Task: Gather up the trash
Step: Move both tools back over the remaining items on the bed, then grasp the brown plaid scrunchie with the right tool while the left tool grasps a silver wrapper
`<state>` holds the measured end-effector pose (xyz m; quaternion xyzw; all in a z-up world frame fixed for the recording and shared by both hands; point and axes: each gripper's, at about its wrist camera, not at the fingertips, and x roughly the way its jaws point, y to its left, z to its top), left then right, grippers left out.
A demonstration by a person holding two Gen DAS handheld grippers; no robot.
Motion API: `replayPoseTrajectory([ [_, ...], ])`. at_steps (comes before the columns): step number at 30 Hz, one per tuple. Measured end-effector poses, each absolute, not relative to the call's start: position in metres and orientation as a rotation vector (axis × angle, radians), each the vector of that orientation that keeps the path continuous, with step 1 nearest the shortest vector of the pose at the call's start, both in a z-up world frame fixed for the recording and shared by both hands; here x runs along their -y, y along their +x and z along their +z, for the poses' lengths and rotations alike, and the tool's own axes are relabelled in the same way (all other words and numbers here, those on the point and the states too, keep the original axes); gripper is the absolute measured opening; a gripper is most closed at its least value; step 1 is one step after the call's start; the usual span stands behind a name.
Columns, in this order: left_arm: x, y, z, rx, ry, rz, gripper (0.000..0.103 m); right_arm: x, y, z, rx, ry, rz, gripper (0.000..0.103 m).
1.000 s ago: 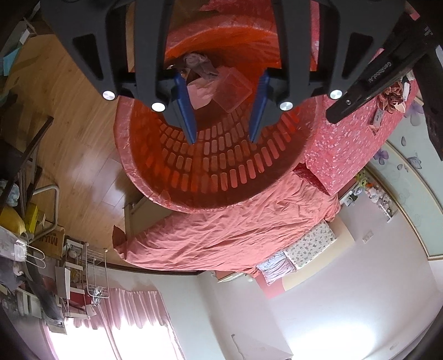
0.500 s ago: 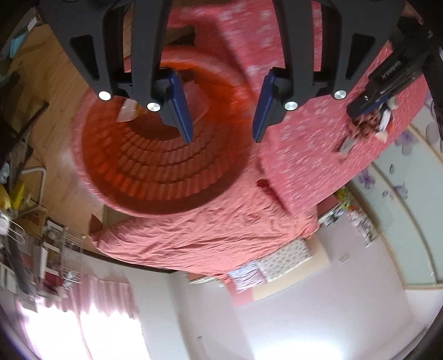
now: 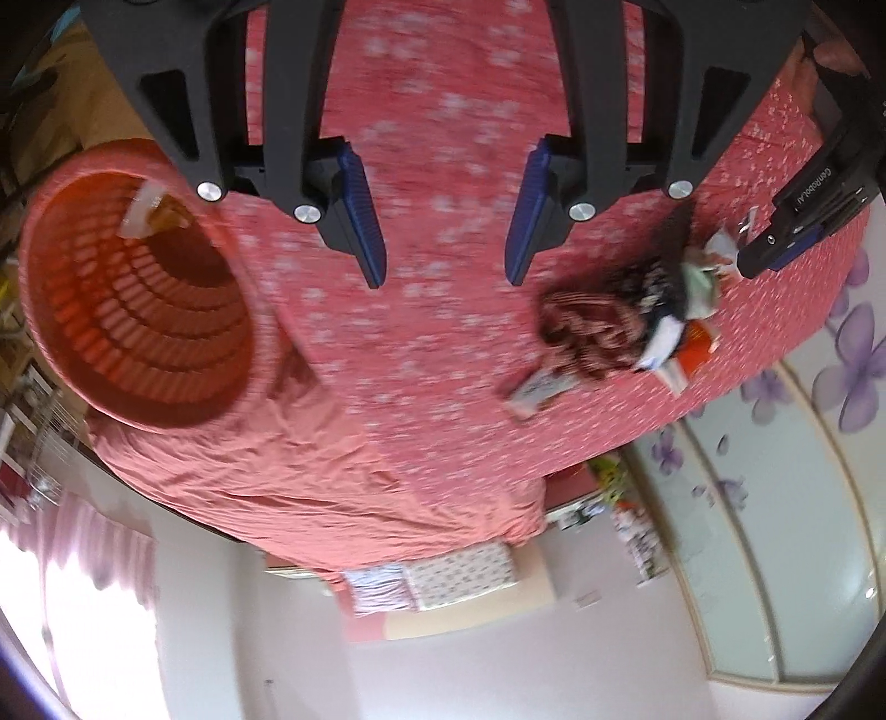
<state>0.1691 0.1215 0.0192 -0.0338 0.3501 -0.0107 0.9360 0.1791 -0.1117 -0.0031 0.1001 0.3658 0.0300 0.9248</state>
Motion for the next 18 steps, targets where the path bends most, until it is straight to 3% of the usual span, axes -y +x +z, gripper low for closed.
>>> replayPoseTrajectory([
  [18, -0.213, 0.17, -0.002, -0.746, -0.17, 0.101, 0.05, 0.012, 0.263, -0.02, -0.831, 0.117, 0.165, 0.044],
])
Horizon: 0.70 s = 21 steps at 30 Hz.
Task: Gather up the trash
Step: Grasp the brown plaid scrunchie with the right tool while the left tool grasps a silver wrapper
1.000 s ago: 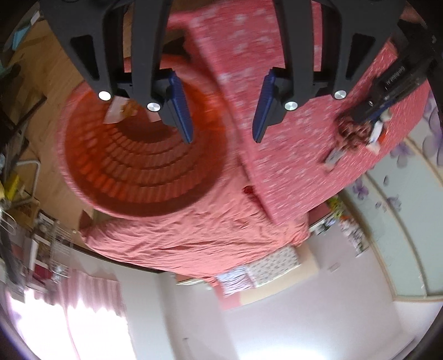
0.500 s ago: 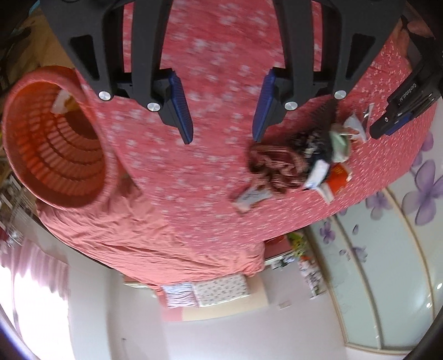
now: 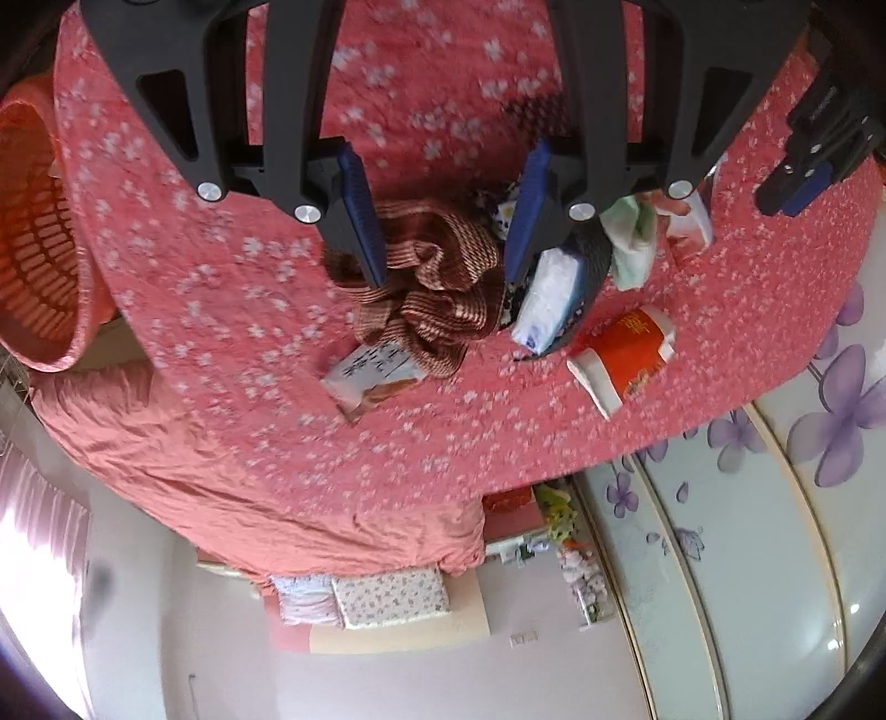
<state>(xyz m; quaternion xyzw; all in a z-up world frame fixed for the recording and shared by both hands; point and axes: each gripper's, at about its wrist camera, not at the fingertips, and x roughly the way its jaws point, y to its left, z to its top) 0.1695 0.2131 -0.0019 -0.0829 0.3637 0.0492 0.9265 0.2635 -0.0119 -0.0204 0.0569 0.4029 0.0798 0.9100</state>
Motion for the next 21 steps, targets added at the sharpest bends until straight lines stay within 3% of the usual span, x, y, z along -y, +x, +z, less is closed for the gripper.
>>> replayPoseTrajectory([
  [3, -0.215, 0.172, -0.006, -0.757, -0.177, 0.098, 0.05, 0.009, 0.271, -0.036, -0.884, 0.102, 0.17, 0.033],
  [5, -0.215, 0.173, -0.008, -0.763, -0.177, 0.093, 0.05, 0.013, 0.27, -0.043, -0.897, 0.106, 0.165, 0.016],
  [10, -0.212, 0.178, -0.011, -0.779, -0.188, 0.058, 0.05, 0.029, 0.256, -0.041, -0.865, 0.112, 0.141, 0.01],
  [21, -0.19, 0.198, -0.022, -0.848, -0.217, 0.009, 0.05, 0.084, 0.229, -0.034, -0.817, 0.156, 0.035, 0.01],
])
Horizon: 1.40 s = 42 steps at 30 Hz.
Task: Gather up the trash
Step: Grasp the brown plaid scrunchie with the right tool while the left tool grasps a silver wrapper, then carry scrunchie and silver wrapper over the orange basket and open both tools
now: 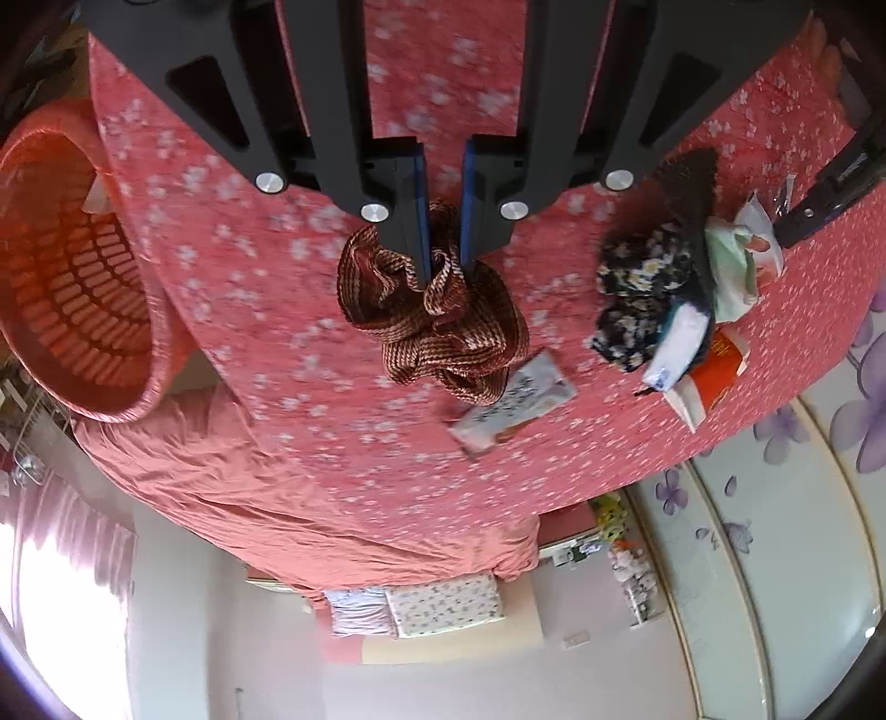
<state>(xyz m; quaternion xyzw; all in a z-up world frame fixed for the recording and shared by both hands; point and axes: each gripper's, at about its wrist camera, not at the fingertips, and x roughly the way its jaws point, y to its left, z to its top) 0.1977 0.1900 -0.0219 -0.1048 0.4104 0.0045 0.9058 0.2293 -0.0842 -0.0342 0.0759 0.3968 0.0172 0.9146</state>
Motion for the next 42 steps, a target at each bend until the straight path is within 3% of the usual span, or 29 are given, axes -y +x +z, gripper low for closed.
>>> replayPoseTrajectory([
  [11, -0.177, 0.205, -0.029, -0.874, -0.267, -0.004, 0.05, 0.088, 0.222, -0.038, -0.831, 0.147, 0.046, 0.01],
  [16, -0.173, 0.202, -0.028, -0.856, -0.249, -0.008, 0.026, 0.089, 0.217, -0.035, -0.824, 0.145, 0.049, 0.01],
  [17, -0.173, 0.201, -0.028, -0.853, -0.248, -0.012, 0.016, 0.09, 0.216, -0.034, -0.821, 0.144, 0.049, 0.01],
  [21, -0.179, 0.197, -0.02, -0.821, -0.244, -0.021, 0.009, 0.092, 0.209, -0.028, -0.808, 0.149, 0.049, 0.01],
  [42, -0.142, 0.163, 0.039, -0.684, -0.185, -0.146, 0.005, 0.13, 0.153, 0.005, -0.714, 0.202, 0.027, 0.01],
])
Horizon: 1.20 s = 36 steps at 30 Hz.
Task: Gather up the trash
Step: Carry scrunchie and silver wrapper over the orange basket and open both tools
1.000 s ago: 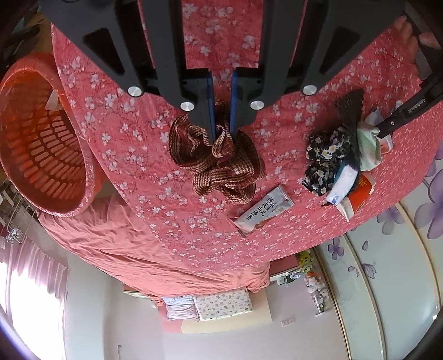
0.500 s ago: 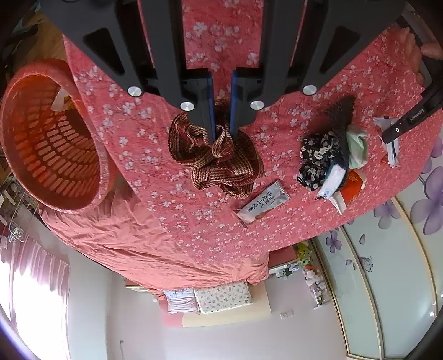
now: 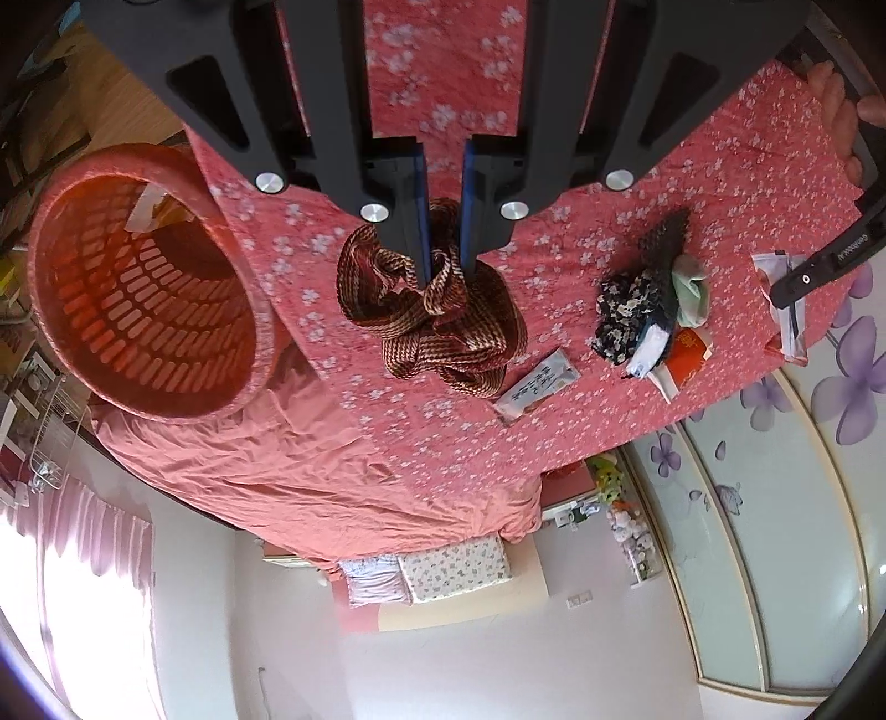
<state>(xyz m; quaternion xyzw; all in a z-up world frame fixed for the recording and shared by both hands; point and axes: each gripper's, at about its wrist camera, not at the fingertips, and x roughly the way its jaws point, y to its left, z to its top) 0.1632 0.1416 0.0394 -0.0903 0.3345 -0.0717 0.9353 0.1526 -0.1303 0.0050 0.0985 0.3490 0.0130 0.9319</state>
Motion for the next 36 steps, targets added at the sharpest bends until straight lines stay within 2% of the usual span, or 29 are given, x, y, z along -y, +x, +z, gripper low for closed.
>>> replayPoseTrajectory([
  [13, -0.068, 0.156, 0.056, -0.648, -0.144, -0.329, 0.005, 0.18, 0.123, 0.013, -0.664, 0.256, -0.048, 0.01],
  [36, 0.038, 0.156, 0.028, -0.694, -0.067, -0.538, 0.005, 0.275, 0.098, -0.009, -0.632, 0.332, -0.236, 0.01],
])
